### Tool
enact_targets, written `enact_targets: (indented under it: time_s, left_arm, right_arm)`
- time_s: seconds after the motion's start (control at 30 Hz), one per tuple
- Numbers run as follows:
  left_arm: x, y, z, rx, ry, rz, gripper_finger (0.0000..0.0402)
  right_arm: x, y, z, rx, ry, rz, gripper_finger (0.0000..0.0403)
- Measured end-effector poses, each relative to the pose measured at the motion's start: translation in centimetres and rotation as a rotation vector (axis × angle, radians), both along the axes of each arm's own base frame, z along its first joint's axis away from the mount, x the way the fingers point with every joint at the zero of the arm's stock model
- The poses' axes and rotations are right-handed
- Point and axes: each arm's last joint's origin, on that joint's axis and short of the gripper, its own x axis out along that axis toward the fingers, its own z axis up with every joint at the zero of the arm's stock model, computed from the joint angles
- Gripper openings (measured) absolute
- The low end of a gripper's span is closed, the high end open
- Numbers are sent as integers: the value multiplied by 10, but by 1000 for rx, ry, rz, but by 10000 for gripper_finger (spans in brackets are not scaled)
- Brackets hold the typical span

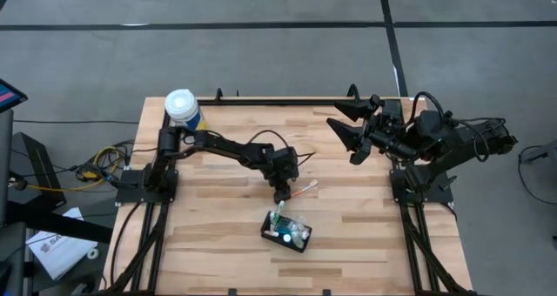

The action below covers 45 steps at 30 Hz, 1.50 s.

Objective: Pick & Place toothbrushing station
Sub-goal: Put the orange toothbrush into the black wire organizer

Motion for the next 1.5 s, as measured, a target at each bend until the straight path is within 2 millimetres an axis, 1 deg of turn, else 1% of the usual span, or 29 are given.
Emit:
enact_targets:
  time_s: [0.2, 0.27, 0.33, 0.5, 0.57, 0.63, 0.73, 0.83, 0.9, 0.97, 1.03, 1.13, 1.2, 1.33, 1.43, 1.5]
  left_arm:
    - [-8, -1, -9, 26, 21, 12, 95]
    - [-8, -3, -9, 2, 18, 5, 87]
    - [-7, -6, -10, -15, 16, 1, 89]
    - [-3, -18, -19, -30, 7, -35, 117]
    - [-2, -25, -19, -26, -2, -48, 113]
    - [-1, -30, -19, -17, -3, -55, 87]
    - [0, -33, -23, -10, -12, -64, 24]
    - [3, -30, -25, -9, -37, -65, 16]
    - [4, -23, -27, -24, -55, -63, 11]
    - [3, -13, -18, -18, -81, -29, 10]
    - [3, -1, -3, 21, -126, 28, 10]
    - [-1, 27, 13, 120, -161, 150, 8]
    - [-4, 42, 26, 139, -193, 199, 7]
    - [-10, 56, 54, 94, -303, 234, 7]
    - [-13, 74, 82, 78, -445, 290, 6]
    - [-17, 84, 109, 69, -575, 322, 6]
  right_arm:
    - [0, 0, 0, 1, -1, 3, 276]
    - [0, 0, 0, 1, -1, 3, 276]
    - [0, 0, 0, 1, -1, 3, 276]
    - [0, 0, 0, 5, -3, 5, 276]
    - [0, 0, 0, 19, -9, 9, 276]
    - [0, 0, 0, 23, -10, 9, 276]
    - [0, 0, 0, 22, -9, 8, 276]
    - [0, 0, 0, 21, -8, 8, 276]
    - [0, 0, 0, 17, -5, 7, 276]
    - [0, 0, 0, 14, -4, 6, 276]
    - [0, 0, 0, 10, -3, 2, 276]
    - [-1, -2, 0, 2, -3, -7, 276]
    - [-1, -2, 1, -3, 2, -19, 276]
    - [-5, -5, 7, -18, 14, -93, 276]
    - [-6, -8, 6, -17, 59, -146, 276]
    - [-6, -12, 3, 0, 98, -188, 276]
